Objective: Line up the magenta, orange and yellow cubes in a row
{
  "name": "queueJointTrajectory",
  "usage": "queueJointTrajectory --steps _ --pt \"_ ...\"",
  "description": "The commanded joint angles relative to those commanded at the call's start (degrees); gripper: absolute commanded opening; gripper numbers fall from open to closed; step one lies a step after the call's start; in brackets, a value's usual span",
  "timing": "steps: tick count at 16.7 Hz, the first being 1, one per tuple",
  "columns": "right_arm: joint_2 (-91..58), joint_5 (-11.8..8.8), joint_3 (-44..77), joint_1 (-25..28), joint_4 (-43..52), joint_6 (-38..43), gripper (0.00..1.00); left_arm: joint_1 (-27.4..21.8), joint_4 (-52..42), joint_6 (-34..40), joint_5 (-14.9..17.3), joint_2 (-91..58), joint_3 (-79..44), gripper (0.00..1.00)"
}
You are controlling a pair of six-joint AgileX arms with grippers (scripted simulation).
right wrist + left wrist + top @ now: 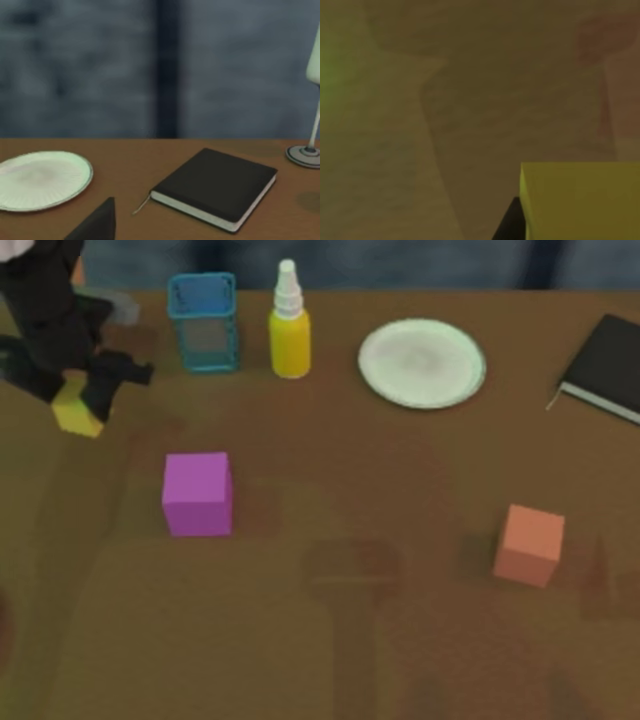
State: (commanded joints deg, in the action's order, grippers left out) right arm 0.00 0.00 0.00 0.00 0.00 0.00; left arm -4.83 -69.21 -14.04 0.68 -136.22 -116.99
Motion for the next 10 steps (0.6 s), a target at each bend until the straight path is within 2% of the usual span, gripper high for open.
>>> queueJointTrajectory --steps 2,5,10 --pt "0.0 0.0 0.0 0.0 0.0 0.0 1.0 -2.79 -0.32 2.97 -0.1 -0.22 -0.53 0.0" --pt "0.0 0.0 0.0 0.0 0.0 0.0 1.0 -9.93 -1.14 11.93 -0.37 -0.52 -1.28 0.0" --pt "0.0 0.0 0.0 0.0 0.0 0.0 1.0 -26.69 -3.04 36.66 -0.73 -0.6 -1.34 0.0"
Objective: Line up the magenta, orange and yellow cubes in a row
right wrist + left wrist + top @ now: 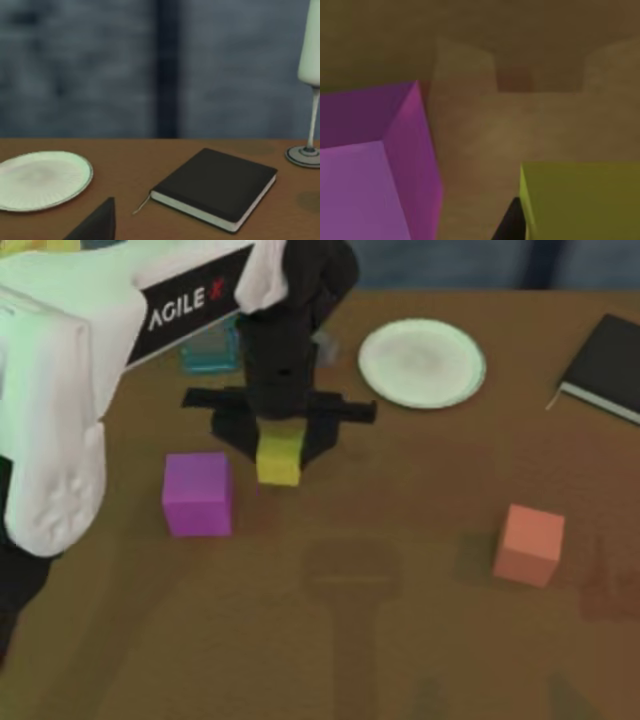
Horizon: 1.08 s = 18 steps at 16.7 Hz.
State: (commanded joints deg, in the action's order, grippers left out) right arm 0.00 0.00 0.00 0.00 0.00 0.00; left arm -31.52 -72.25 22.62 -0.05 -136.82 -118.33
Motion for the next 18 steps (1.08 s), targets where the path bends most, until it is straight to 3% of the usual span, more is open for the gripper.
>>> queueJointTrajectory --steps 4,8,10,18 --pt "0.0 0.0 0.0 0.0 0.0 0.0 1.0 -13.78 -0.92 19.94 -0.25 0.99 0.52 0.0" --pt "0.0 0.0 0.0 0.0 0.0 0.0 1.0 -23.47 -0.83 31.35 -0.77 2.77 1.04 0.0" --pt "0.0 0.0 0.0 0.0 0.0 0.0 1.0 -25.36 -0.67 33.34 -0.94 3.35 1.25 0.0" --pt "0.0 0.0 0.0 0.0 0.0 0.0 1.0 -25.2 3.58 33.34 -0.92 2.43 4.68 0.0"
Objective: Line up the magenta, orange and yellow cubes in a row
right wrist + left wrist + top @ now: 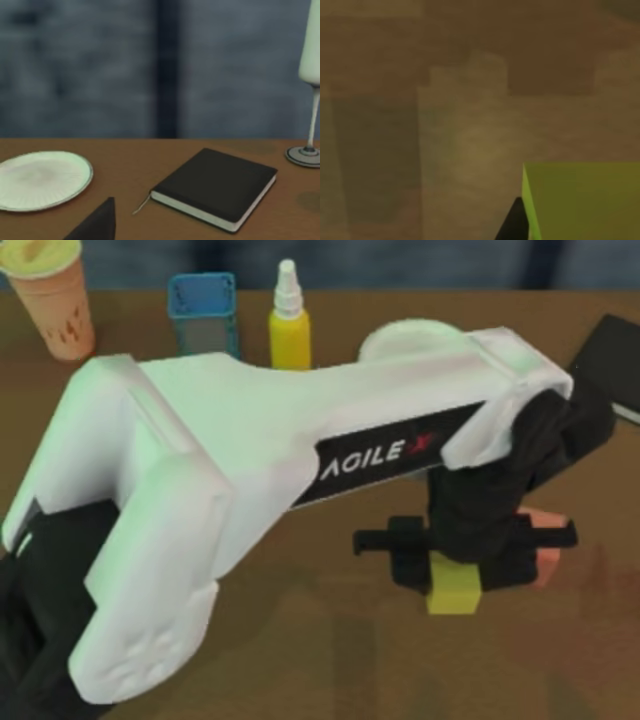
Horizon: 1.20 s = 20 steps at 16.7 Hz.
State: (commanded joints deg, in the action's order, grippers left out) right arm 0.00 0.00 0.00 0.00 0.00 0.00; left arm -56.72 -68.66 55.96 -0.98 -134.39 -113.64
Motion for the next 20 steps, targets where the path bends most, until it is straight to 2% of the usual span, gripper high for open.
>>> queueJointTrajectory --steps 4,9,20 --pt "0.0 0.0 0.0 0.0 0.0 0.0 1.0 -0.06 8.2 -0.03 0.03 -1.63 6.1 0.0" --pt "0.0 0.0 0.0 0.0 0.0 0.0 1.0 -0.15 9.59 -0.03 0.0 -2.08 7.35 0.0" --pt "0.0 0.0 0.0 0.0 0.0 0.0 1.0 -0.15 9.59 -0.03 0.0 -2.08 7.35 0.83"
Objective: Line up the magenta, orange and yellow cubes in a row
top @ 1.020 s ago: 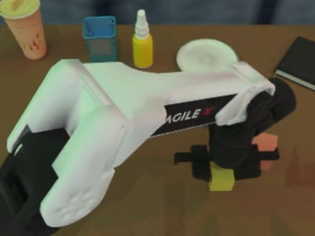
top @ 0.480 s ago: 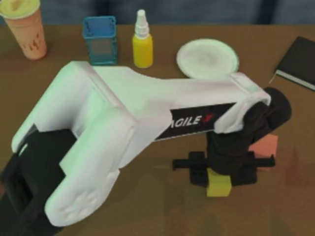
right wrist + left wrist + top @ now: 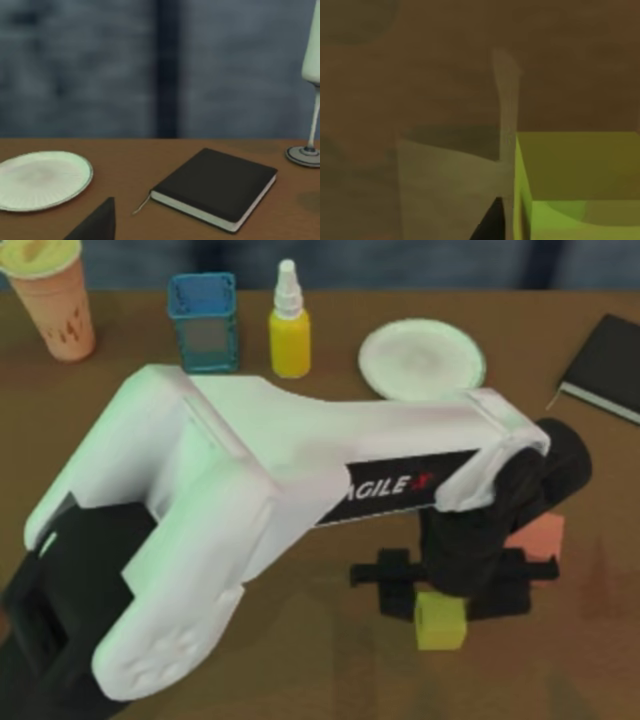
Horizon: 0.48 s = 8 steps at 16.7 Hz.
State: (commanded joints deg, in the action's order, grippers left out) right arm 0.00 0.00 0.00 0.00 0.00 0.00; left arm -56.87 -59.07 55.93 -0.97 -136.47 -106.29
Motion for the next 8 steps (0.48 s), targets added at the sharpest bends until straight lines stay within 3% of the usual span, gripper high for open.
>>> queueJointTrajectory --steps 2,8 --pt "0.0 0.0 0.0 0.0 0.0 0.0 1.0 0.0 0.0 0.0 0.0 0.0 0.0 0.98" --pt "0.0 0.0 0.0 0.0 0.0 0.0 1.0 0.0 0.0 0.0 0.0 0.0 0.0 1.0"
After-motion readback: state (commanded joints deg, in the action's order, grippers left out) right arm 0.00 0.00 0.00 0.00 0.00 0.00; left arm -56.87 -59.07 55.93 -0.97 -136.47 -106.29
